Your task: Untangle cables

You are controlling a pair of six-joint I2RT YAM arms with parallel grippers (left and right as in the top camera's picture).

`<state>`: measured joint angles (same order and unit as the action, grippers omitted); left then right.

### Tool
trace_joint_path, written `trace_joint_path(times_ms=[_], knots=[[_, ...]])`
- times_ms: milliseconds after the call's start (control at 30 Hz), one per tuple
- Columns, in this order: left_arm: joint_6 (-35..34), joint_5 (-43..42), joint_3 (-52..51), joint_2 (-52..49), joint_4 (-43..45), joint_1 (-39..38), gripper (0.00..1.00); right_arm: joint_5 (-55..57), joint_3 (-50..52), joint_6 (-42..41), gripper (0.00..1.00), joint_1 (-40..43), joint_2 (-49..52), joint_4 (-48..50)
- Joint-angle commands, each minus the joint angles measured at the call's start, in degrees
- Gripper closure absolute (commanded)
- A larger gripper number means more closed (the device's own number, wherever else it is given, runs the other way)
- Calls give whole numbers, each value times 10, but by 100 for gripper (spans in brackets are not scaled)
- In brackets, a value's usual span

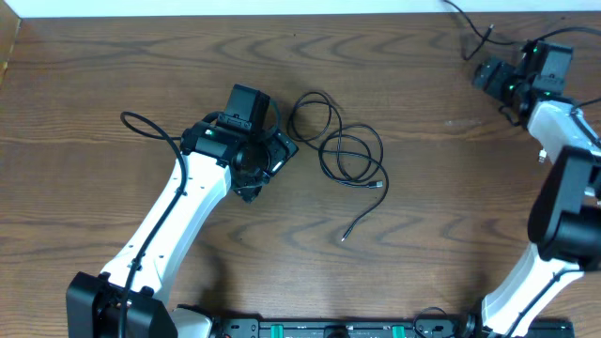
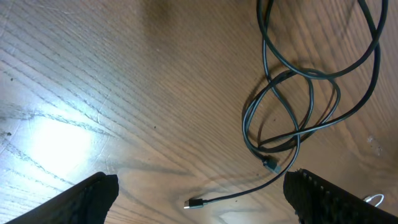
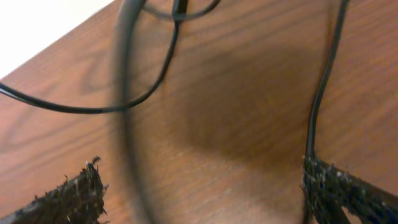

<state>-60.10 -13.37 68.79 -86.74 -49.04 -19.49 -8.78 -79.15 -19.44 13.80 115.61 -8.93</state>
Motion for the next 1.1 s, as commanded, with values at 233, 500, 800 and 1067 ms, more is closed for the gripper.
trace_joint_path(times_ms=[233, 500, 800, 1067], knots=[[5, 6, -4, -1, -1, 2, 8, -140, -28, -43, 1, -39, -154, -206], [5, 6, -4, -1, -2, 2, 8, -181, 2, -32, 1, -181, -129, -277], [5, 6, -4, -1, -1, 2, 8, 57, 2, -161, 1, -368, -122, -282], [5, 6, -4, -1, -1, 2, 8, 161, 2, -249, 1, -452, -55, -238]])
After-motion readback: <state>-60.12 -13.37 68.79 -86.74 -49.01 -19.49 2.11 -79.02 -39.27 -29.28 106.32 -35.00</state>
